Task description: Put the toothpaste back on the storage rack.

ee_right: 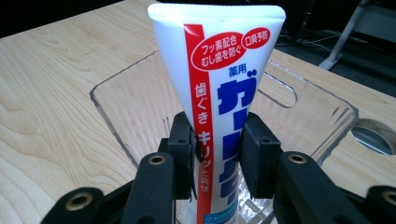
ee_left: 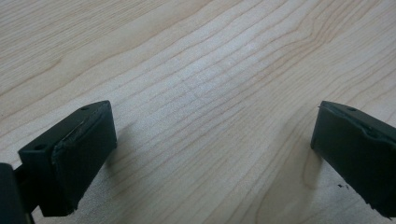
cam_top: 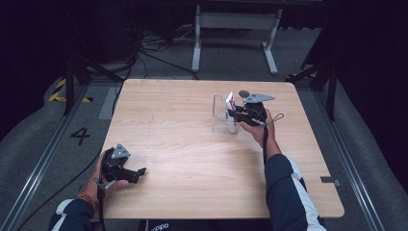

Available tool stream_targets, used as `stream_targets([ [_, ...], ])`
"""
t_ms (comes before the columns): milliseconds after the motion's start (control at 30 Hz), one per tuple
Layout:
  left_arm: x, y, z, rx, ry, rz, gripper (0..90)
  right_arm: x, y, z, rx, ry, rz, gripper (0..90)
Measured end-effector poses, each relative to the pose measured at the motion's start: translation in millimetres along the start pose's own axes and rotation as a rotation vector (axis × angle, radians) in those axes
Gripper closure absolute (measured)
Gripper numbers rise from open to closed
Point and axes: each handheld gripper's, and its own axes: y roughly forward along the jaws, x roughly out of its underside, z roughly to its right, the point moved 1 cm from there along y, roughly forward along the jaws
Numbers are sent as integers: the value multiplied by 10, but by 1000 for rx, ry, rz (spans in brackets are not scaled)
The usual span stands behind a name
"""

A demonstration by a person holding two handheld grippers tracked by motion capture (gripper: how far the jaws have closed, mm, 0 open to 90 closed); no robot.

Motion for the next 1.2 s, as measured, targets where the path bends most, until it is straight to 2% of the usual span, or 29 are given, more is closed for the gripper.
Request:
stream_targets([
  [533, 0, 0, 0, 0, 0, 0, 7, -51, 8, 12, 1, 13, -38, 661],
  [733, -1, -1, -3, -1, 4, -1, 7, -72, -2, 0, -10, 25, -24, 628],
  [1200, 0, -1, 1, -1, -1, -1, 7, -147, -95, -51, -5, -8, -35, 607],
])
